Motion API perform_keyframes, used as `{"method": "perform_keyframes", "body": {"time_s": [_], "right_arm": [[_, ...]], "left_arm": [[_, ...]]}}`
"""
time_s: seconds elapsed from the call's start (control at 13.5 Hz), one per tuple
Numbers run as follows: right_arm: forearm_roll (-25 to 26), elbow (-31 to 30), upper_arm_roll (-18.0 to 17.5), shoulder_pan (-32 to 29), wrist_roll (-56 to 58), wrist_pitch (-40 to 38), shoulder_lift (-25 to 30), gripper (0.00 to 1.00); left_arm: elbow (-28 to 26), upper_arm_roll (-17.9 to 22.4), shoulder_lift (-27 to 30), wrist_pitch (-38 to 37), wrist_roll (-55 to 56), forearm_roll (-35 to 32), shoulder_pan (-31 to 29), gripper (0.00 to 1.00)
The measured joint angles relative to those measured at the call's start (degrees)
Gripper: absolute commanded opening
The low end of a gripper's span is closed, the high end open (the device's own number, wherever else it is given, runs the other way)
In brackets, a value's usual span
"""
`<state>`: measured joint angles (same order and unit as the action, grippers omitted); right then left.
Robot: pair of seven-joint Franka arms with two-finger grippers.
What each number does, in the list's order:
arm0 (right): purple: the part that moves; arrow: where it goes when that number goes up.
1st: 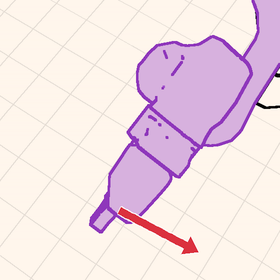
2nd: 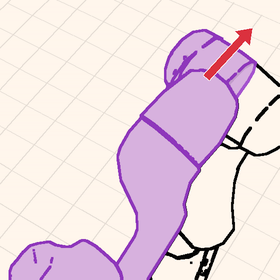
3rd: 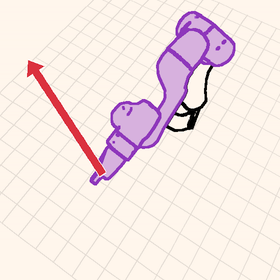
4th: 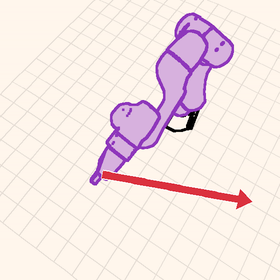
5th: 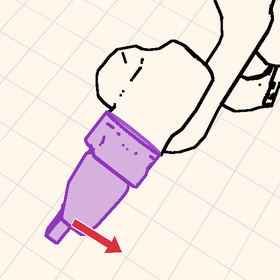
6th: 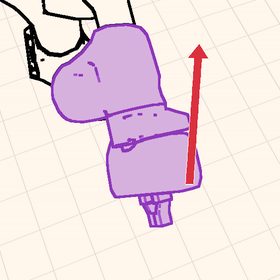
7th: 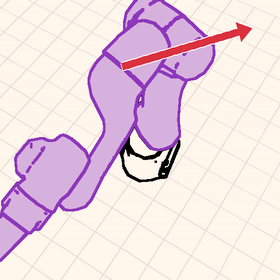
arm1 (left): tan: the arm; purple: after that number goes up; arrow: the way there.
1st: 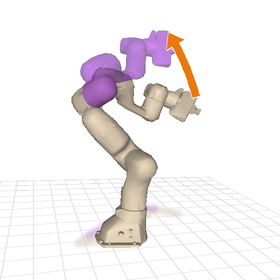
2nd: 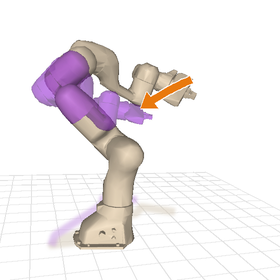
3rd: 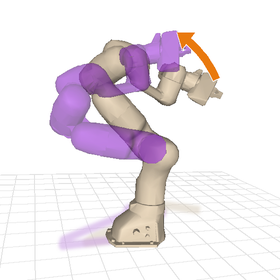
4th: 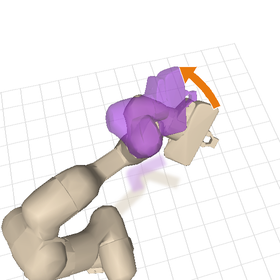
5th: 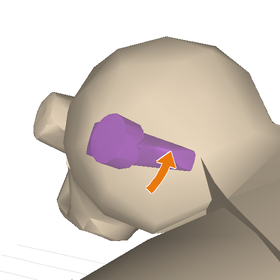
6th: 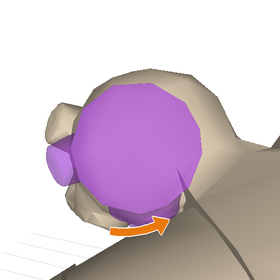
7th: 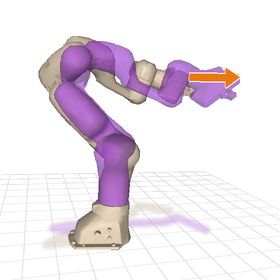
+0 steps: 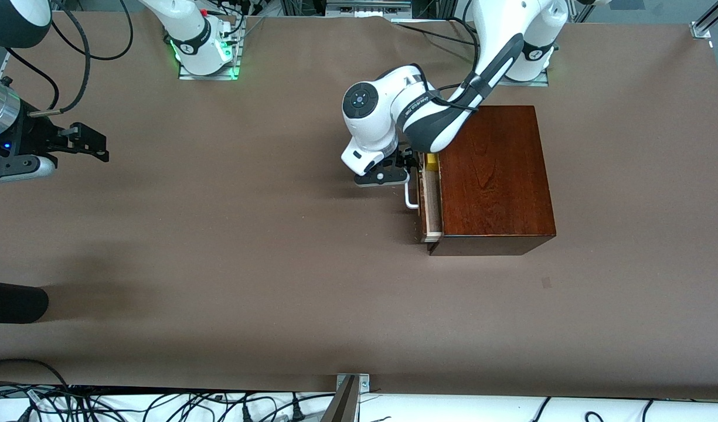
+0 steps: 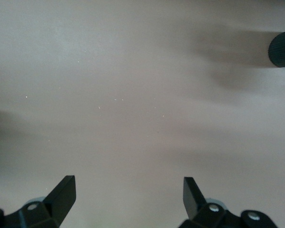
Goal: Open drawer, take yellow block, close drawer
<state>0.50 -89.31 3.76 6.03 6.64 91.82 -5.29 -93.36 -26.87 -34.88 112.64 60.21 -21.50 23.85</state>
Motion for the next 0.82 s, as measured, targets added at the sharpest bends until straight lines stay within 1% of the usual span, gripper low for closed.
{"method": "perform_keyframes", "body": {"time_s": [0.3, 0.45, 0.59, 0.82], "right_arm": [[0.0, 0.0, 0.0, 0.0, 0.0, -0.1, 0.0, 1.0], [0.0, 0.0, 0.0, 0.0, 0.0, -0.1, 0.0, 1.0], [0.0, 0.0, 0.0, 0.0, 0.0, -0.1, 0.0, 1.0], [0.0, 0.0, 0.0, 0.0, 0.0, -0.1, 0.0, 1.0]], "left_arm": [[0.0, 0.0, 0.0, 2.5, 0.7, 0.0, 0.1, 1.0], [0.3, 0.0, -0.1, 4.2, 1.4, 0.0, 1.6, 1.0], [0.7, 0.7, -0.1, 4.1, 2.2, -0.8, 3.7, 1.0], [1.0, 0.7, -0.2, 4.4, 2.5, -0.8, 4.3, 1.0]]}}
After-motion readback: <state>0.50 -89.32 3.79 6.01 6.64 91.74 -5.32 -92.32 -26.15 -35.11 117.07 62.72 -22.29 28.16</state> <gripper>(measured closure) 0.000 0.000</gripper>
